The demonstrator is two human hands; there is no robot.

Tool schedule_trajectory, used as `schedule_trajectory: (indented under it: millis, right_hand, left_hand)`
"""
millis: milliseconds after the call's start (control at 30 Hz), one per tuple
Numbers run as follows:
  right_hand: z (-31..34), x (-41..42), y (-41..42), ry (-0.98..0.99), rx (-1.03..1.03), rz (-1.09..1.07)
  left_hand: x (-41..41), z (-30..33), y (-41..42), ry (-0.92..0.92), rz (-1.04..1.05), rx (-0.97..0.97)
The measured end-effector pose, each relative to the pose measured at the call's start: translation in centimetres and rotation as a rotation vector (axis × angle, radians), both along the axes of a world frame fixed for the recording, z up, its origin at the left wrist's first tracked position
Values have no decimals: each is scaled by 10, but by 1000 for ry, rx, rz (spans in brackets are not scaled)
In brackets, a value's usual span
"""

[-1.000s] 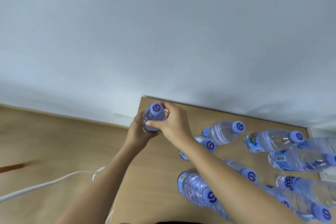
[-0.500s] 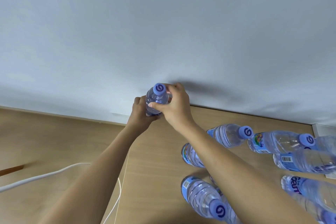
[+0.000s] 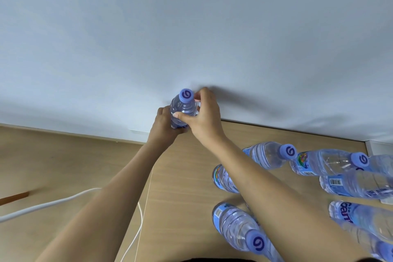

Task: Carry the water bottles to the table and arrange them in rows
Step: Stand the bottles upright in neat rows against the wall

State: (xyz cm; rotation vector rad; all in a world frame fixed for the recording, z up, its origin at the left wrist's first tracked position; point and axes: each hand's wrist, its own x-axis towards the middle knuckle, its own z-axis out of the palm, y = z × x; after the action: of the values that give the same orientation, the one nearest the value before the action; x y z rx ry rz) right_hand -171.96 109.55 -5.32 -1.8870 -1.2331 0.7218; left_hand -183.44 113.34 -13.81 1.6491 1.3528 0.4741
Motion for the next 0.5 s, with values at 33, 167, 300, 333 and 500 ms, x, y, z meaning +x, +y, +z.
schedule_trajectory:
  millis: [33,167,300,333,500]
  right_hand:
    - [2,2,-1,-10,-17,18]
    - [13,19,-14,-76,-79,107]
    - [21,44,-48,-72,-241,156]
    - [22,49,-58,-76,-268,163]
    - [33,64,-100,-6,-254,107]
  left_hand:
    - [0,2,-4,14,22,-3]
    - [-4,4,-30,151,129,-18]
    - [-10,3,-61,191,83,-87]
    - [-12,3,-67,192,41,-104]
    - [-11,12,-90,167,-141,-125]
